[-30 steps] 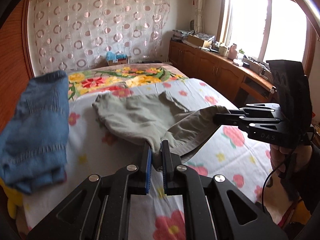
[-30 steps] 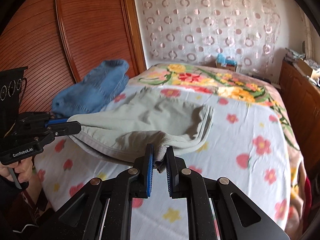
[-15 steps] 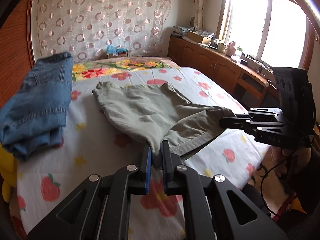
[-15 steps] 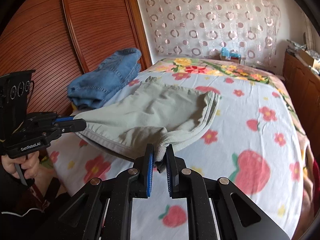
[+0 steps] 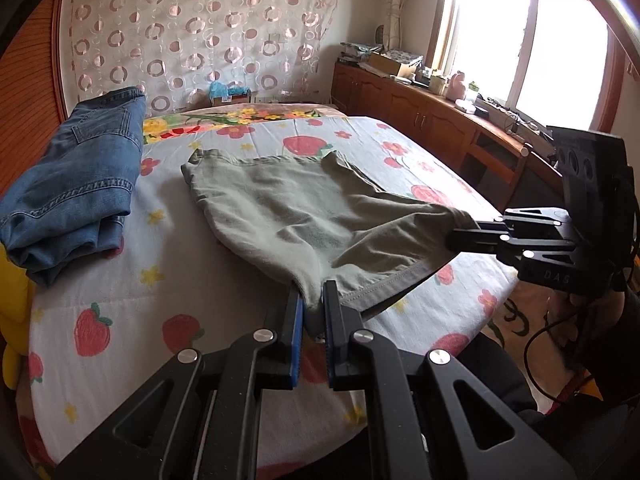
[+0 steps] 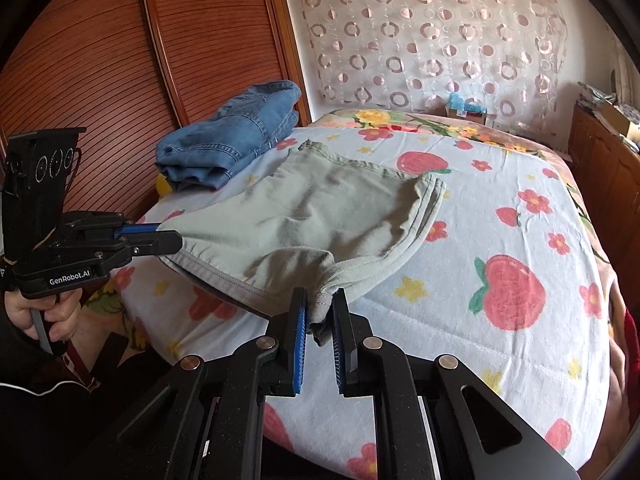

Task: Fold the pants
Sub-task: 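Carry the hem over the shorts toward the waistband with both grippers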

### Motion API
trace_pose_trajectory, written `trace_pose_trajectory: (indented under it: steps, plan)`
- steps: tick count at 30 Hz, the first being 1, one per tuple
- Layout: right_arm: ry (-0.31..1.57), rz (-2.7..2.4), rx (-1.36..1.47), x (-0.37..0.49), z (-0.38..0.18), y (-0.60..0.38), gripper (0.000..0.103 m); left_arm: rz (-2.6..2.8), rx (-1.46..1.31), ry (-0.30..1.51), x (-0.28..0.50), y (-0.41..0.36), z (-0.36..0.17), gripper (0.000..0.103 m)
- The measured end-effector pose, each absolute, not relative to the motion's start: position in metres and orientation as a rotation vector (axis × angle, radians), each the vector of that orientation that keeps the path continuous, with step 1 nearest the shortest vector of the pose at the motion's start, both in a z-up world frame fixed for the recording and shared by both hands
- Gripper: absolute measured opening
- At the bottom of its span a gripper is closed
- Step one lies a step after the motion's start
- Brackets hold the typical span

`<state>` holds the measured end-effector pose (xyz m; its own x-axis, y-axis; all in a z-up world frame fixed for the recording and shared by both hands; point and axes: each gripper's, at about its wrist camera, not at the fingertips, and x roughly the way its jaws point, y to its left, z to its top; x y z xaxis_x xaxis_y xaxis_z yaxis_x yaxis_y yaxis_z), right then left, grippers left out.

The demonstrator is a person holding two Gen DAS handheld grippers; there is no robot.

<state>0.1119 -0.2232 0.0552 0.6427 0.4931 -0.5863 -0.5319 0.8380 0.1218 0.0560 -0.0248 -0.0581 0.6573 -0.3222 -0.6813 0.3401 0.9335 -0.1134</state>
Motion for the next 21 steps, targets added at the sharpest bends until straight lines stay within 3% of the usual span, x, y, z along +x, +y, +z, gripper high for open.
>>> trace_pose_trajectory:
  steps: [11, 21]
  plan:
    - [0.623, 0.594, -0.068, 0.115, 0.043, -0.224, 0.011, -0.382, 0.037, 0.741, 0.048, -0.022, -0.052, 0.010]
    - [0.668, 0.591, -0.061, 0.126, 0.018, -0.220, 0.011, -0.387, 0.021, 0.807, 0.046, -0.025, -0.082, 0.010]
